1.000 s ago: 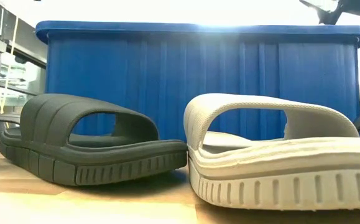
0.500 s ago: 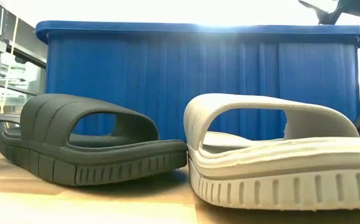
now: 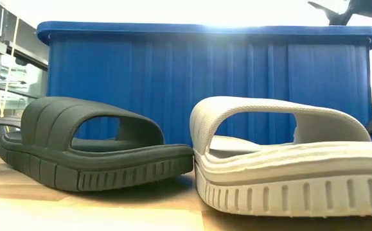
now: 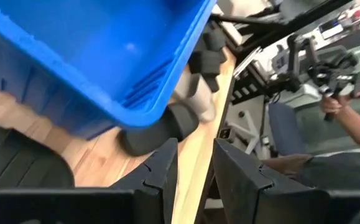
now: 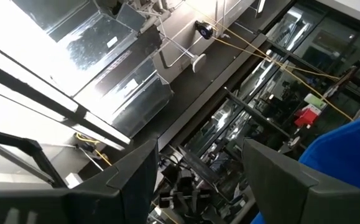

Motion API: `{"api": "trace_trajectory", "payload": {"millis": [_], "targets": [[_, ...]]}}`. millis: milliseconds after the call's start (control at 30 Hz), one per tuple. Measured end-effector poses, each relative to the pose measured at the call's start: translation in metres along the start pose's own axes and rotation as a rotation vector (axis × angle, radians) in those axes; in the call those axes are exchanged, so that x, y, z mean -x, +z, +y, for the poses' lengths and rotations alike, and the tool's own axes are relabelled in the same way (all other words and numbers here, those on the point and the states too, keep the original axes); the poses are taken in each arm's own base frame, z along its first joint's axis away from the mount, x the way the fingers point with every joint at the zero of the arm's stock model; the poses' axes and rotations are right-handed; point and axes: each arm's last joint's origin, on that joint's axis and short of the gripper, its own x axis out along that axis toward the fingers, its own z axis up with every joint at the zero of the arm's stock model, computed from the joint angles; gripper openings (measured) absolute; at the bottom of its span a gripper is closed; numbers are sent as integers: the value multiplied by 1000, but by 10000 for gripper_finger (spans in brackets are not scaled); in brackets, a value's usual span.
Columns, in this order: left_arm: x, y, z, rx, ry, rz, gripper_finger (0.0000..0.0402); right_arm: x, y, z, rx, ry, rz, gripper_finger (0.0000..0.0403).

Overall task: Pick and place slides into bin
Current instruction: Put the left gray slide into the blue bin

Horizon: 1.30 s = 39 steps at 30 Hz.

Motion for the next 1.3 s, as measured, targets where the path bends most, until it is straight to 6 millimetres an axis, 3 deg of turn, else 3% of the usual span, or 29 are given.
{"api": "trace_trajectory", "payload": {"millis": [233, 367, 567, 767, 1100, 1300], "targets": [[29, 20, -21, -166, 66, -193, 92, 0, 0, -1, 5, -32, -18, 222], [30, 32, -31, -214, 80, -210, 92, 0, 0, -1, 7, -32, -15, 222], [7, 38, -39, 0, -45, 75, 92, 0, 0, -1, 8, -29, -12, 222], [-6, 35, -37, 229, -15, 309, 89, 0, -1, -2, 9, -31, -5, 222], [-4, 33, -36, 457, 1, 337, 24, 0, -3, 0, -10, 23, 44, 222], [-14, 49, -48, 386, -123, 257, 4, 0, -4, -1, -5, 26, 59, 217]]}}
